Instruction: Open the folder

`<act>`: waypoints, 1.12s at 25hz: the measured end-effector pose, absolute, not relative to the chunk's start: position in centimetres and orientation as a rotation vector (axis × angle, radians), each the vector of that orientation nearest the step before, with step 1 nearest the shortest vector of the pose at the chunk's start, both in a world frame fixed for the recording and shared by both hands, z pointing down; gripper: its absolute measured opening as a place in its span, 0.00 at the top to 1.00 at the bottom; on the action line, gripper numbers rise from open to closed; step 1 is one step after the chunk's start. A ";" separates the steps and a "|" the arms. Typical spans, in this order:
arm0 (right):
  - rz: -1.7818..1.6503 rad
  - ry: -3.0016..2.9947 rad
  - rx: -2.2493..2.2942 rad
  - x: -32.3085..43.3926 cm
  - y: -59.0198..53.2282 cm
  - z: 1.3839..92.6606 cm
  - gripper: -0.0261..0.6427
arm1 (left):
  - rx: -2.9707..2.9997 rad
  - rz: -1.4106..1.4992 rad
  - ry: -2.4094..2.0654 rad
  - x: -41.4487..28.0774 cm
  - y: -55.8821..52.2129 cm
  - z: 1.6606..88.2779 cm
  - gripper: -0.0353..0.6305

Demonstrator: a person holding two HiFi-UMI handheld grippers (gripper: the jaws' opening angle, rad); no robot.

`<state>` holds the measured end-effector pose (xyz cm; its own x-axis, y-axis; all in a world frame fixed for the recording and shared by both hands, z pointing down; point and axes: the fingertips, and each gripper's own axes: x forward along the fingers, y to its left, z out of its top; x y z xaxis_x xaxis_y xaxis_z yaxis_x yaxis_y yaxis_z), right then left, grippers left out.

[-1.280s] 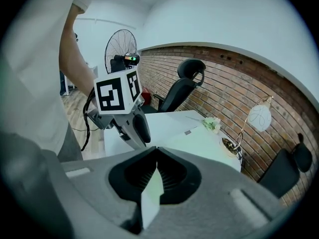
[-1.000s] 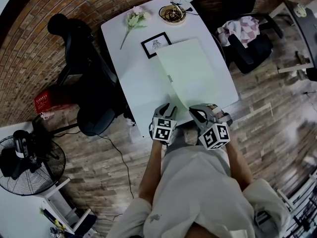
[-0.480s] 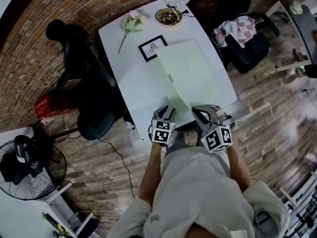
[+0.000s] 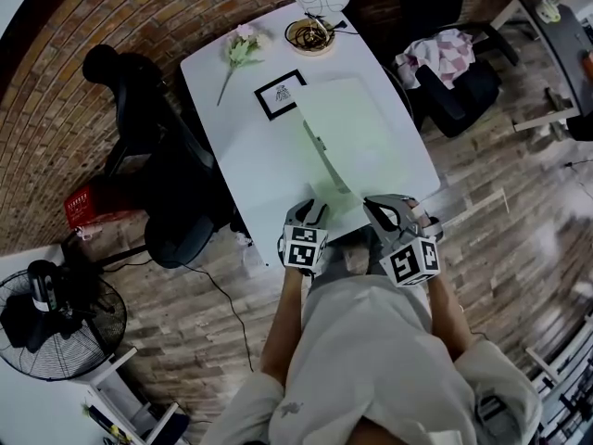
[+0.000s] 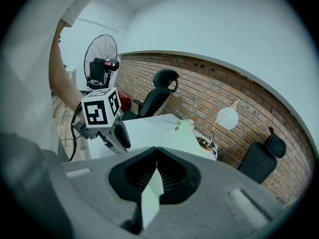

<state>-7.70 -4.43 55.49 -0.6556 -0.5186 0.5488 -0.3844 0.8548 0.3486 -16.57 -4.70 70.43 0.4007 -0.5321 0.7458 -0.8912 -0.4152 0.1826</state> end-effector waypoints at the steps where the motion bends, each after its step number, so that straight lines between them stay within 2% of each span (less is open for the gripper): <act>1: -0.264 -2.362 0.660 -7.6 -4.5 55.3 0.95 | 2.092 0.817 -1.209 -16.4 -4.8 70.4 0.74; 28: -0.229 -2.311 0.948 -2.2 -8.1 51.7 0.95 | 2.102 0.819 -1.188 -16.0 -5.1 71.0 0.73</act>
<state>-2.15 -8.09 51.72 -0.5482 -0.6828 0.4829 -0.5747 0.7271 0.3756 -16.03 -5.08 70.95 0.4143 -0.5235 0.7445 -0.8821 -0.4326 0.1866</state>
